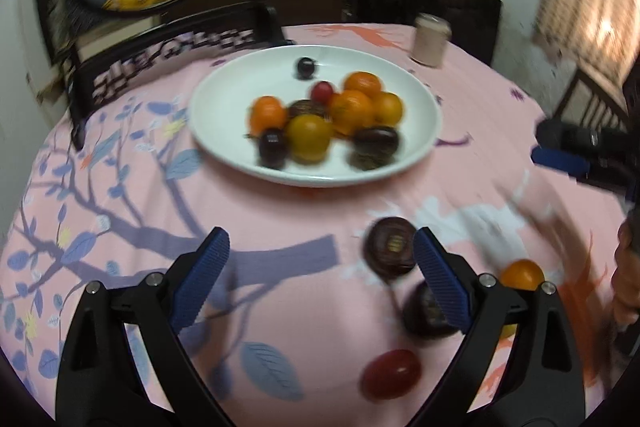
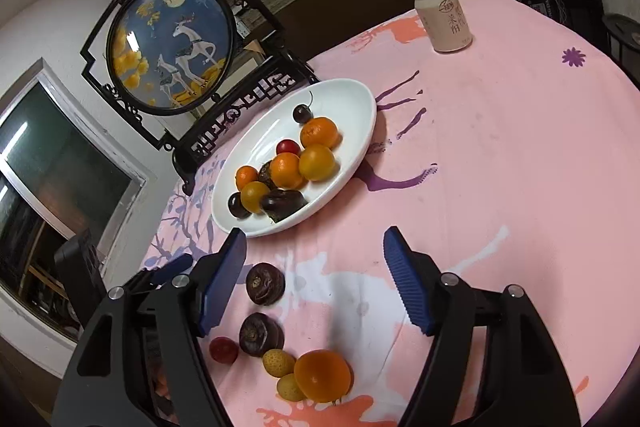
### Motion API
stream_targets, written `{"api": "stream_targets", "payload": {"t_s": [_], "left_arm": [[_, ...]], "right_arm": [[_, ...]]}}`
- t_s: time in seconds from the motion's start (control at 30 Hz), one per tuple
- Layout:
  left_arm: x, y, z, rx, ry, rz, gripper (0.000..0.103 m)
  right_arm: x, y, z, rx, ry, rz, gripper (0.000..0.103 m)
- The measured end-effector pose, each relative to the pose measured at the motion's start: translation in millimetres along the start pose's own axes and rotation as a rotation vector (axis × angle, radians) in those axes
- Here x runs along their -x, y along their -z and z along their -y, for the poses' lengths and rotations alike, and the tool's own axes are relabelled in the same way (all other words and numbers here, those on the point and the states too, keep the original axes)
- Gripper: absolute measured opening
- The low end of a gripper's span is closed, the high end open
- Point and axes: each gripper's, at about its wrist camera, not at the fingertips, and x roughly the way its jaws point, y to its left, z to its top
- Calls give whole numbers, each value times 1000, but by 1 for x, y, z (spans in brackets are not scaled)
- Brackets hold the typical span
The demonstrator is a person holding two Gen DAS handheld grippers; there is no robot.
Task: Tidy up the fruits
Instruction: 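Drop dark brown fruit on plate with right tool while left drops cherry, then place orange on plate with right tool while left places dark brown fruit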
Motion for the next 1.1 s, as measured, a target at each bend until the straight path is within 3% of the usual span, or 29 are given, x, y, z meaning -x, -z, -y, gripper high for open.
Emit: {"api": "stream_targets", "payload": {"t_s": [0.2,0.43,0.6,1.1], "left_arm": [[-11,3,29,-114,-50,-12,95],[-32,0,23,-106,-55,-49,97],[-28,3,2,-103,-170,-33,98],[-34,4,-7,-24,-54,-73,98]], "right_arm": [[2,0,0,8,3,0,71],[2,2,-5,31,16,-1,71],[1,3,-5,35,21,-3,71],[5,58,-7,114,18,-137,71]]}}
